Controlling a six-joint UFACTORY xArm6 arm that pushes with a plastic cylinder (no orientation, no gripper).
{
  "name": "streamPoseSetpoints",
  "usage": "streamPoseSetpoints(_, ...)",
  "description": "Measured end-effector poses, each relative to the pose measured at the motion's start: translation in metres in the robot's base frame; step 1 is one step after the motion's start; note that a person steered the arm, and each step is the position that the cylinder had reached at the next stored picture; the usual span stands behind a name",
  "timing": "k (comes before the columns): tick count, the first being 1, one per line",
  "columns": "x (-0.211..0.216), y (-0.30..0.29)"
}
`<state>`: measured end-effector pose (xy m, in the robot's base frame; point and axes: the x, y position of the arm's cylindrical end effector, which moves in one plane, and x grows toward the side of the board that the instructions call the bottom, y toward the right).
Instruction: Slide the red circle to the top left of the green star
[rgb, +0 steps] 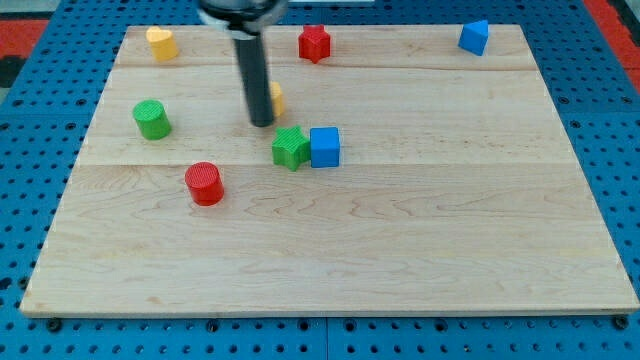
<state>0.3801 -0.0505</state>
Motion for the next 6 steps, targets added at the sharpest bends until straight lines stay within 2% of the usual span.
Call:
streamPoseSetpoints(1,0.042,0.001)
streamPoseSetpoints(3,0.057,-0.117)
streamPoseSetpoints(4,0.117,-0.102)
streamPoseSetpoints(5,0.128,0.007)
streamPoseSetpoints(6,0.134,-0.022)
